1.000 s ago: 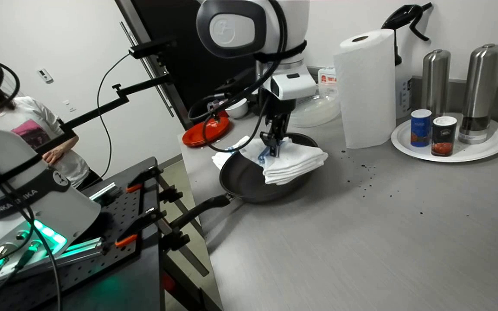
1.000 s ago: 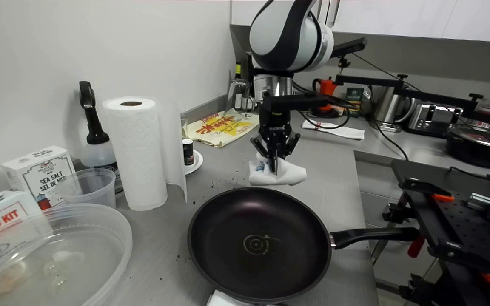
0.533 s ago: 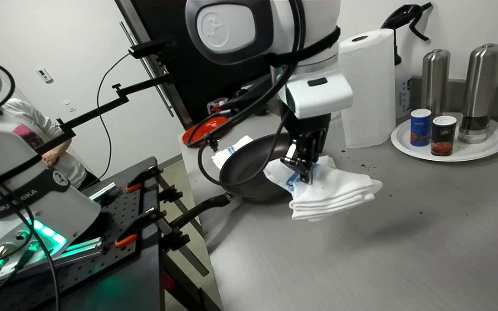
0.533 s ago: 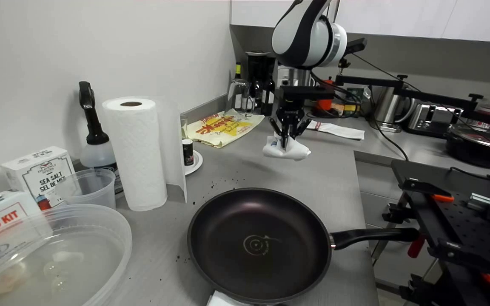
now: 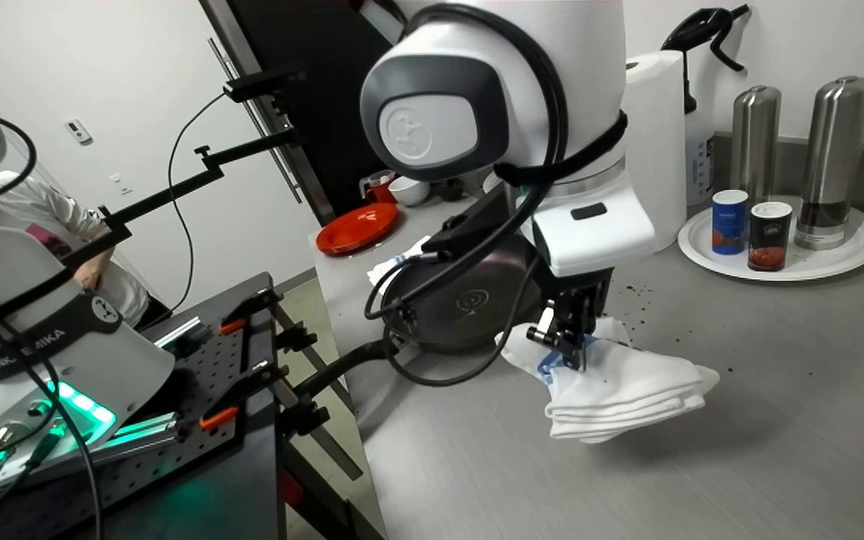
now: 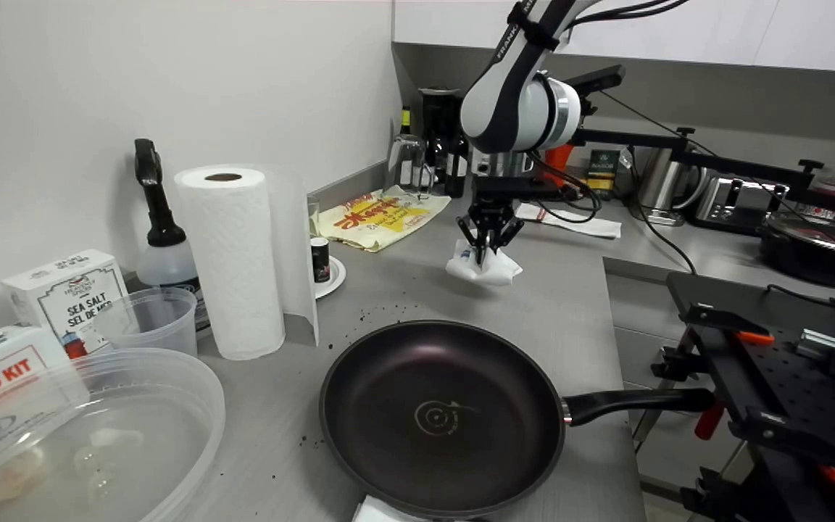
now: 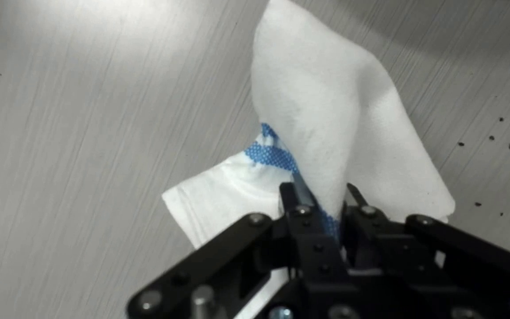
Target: Pick up the white towel with blue stripes from the table, wipe inside the black pan, and put the towel back on the table.
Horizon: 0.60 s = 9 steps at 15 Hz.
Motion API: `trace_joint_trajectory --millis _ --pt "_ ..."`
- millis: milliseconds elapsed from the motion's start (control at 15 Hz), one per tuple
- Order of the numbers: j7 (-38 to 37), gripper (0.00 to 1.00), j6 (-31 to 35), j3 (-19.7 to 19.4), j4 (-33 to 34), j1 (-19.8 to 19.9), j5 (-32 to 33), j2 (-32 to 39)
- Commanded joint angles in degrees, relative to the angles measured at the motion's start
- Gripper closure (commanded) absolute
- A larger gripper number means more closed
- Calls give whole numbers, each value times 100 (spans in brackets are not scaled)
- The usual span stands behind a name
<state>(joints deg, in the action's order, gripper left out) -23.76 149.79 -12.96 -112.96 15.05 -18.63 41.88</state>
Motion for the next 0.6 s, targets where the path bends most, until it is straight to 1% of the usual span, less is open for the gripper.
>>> trace_joint_trajectory --millis 0,267,533 --pt "-87 97 366 80 334 98 -244 448" --pt "-143 97 357 91 617 167 -324 834" --pt "-195 97 283 104 828 203 -333 1062"
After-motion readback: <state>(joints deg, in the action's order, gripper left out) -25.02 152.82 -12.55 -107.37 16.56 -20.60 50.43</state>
